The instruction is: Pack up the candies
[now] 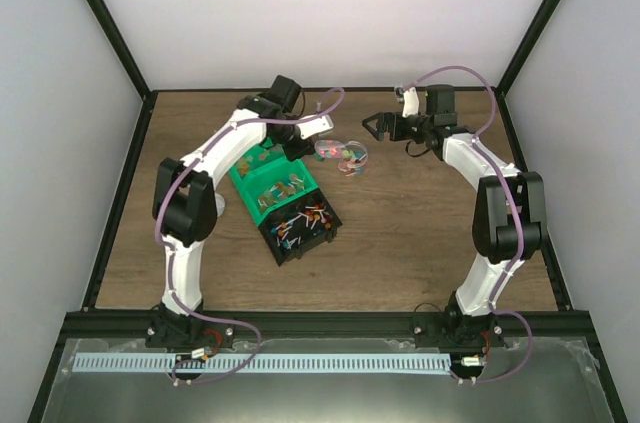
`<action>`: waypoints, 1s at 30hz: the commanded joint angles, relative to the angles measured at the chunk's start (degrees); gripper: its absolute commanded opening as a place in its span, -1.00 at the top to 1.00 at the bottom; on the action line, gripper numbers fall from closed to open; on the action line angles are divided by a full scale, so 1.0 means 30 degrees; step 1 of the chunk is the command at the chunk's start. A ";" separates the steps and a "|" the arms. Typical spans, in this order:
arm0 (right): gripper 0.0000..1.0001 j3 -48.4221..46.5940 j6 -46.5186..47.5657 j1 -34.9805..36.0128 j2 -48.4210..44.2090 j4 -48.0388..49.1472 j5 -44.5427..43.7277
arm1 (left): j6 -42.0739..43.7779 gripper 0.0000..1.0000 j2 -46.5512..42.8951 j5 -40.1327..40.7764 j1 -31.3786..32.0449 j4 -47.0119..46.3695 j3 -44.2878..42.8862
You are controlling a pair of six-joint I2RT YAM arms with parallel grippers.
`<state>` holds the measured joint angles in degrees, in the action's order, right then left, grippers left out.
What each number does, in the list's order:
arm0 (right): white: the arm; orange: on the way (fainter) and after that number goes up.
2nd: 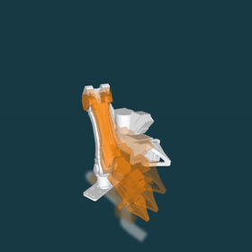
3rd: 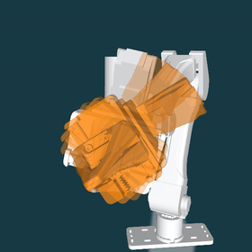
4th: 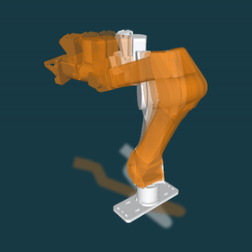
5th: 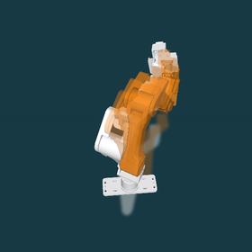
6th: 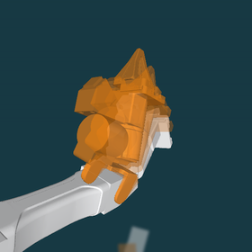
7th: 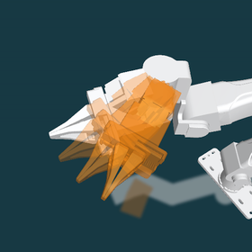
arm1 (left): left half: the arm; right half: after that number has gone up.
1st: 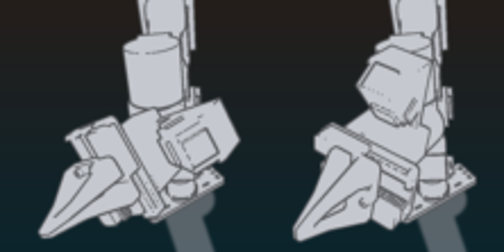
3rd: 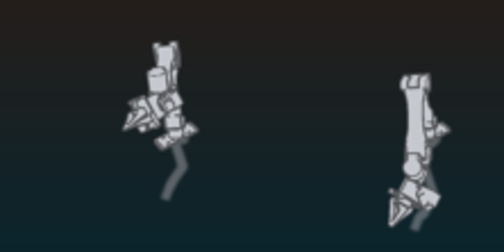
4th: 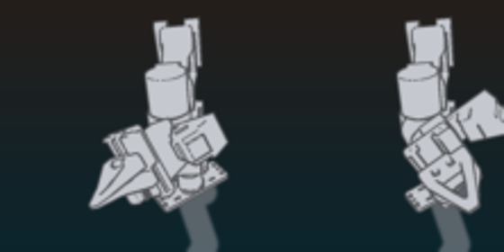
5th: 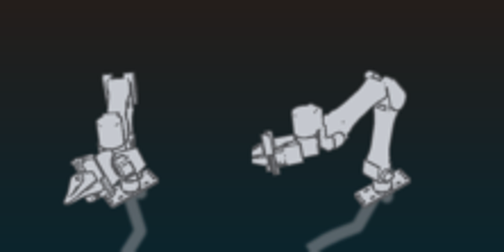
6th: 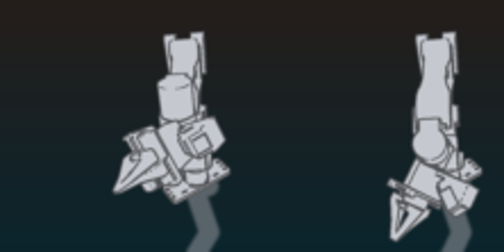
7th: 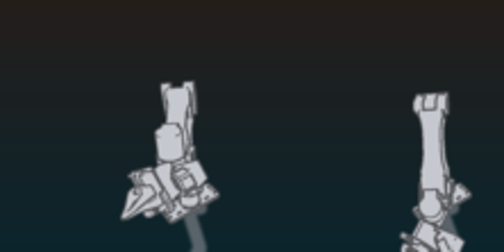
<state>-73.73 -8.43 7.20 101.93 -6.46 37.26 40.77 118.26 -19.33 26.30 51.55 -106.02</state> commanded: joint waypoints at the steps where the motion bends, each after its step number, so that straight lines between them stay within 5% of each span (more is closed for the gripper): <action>1: -1.00 -0.0218 0.0143 -0.0232 -0.0344 -0.0114 -0.0199 | 0.0238 0.92 0.0467 0.0857 0.0251 0.1010 -0.1211; 30: -1.00 -0.0178 0.0099 -0.0379 -0.0405 -0.0042 -0.0203 | 0.0890 0.92 0.1401 0.4344 0.1754 0.3097 -0.3968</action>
<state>-73.73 -8.45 6.81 101.93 -6.46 36.95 42.50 121.73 -9.26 30.72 59.68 -115.81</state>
